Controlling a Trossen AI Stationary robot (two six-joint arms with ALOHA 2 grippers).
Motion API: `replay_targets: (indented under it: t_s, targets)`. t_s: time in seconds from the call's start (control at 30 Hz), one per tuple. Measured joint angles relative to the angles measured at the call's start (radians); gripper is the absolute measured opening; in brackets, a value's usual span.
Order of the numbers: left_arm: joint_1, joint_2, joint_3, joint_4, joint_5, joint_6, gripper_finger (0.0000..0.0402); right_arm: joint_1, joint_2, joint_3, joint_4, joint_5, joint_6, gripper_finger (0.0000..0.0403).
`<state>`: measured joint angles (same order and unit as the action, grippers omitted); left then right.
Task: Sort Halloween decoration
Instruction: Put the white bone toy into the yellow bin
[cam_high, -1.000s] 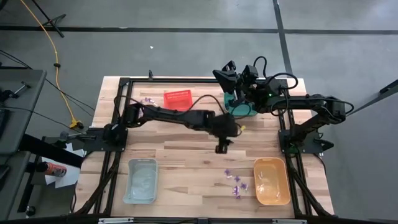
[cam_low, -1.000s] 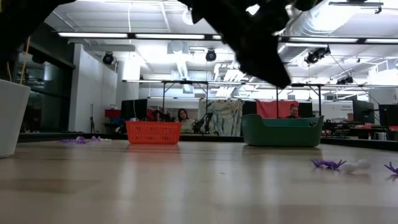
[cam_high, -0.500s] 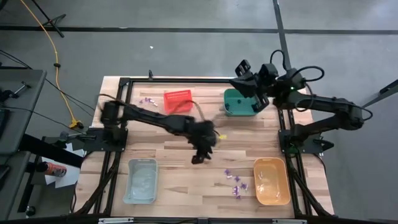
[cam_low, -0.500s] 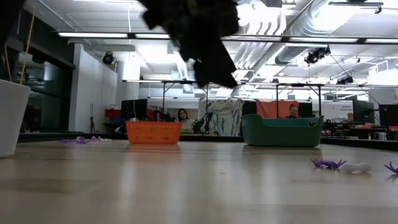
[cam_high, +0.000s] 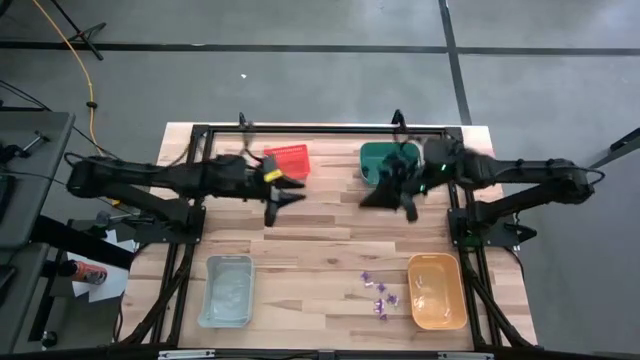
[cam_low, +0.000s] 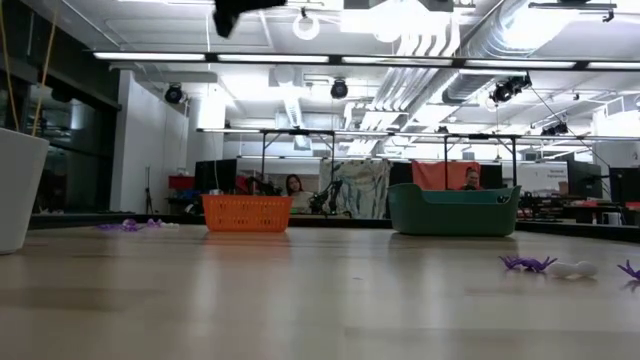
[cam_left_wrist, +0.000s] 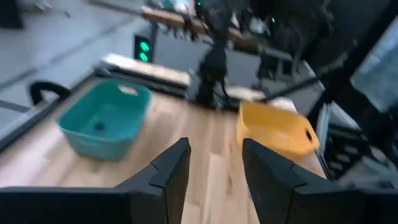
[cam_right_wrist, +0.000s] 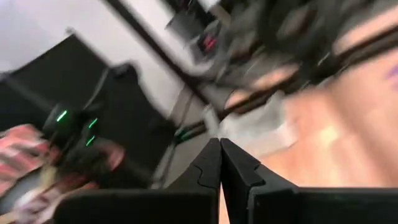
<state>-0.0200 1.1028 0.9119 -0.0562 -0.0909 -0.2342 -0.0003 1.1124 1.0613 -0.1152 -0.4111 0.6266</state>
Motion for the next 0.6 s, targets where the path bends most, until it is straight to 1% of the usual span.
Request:
replay_targets:
  t_s: [0.07, 0.13, 0.27, 0.43, 0.53, 0.6]
  targets:
    - [0.0, -0.047, -0.002, -0.004, -0.046, 0.0, 0.0136, 0.08, 0.025, 0.0, -0.05, 0.011, 0.073, 0.0009]
    - [0.002, -0.081, 0.0, 0.004, -0.096, 0.001, 0.0136, 0.153, 0.064, 0.001, -0.054, 0.015, 0.133, 0.0025]
    - [0.008, -0.126, -0.002, -0.003, -0.157, 0.041, 0.0136, 0.28, 0.154, 0.001, -0.156, 0.015, 0.177, 0.0073]
    - [0.008, -0.157, 0.0, 0.013, -0.191, 0.079, 0.0136, 0.392, 0.296, 0.0, -0.396, 0.015, 0.08, 0.0137]
    - [0.008, -0.167, -0.001, 0.005, -0.193, 0.091, 0.0136, 0.438, 0.395, 0.0, -0.467, 0.015, -0.008, 0.0163]
    - [0.008, -0.169, -0.001, 0.01, -0.194, 0.112, 0.0136, 0.46, 0.457, -0.001, -0.476, 0.016, -0.066, 0.0171]
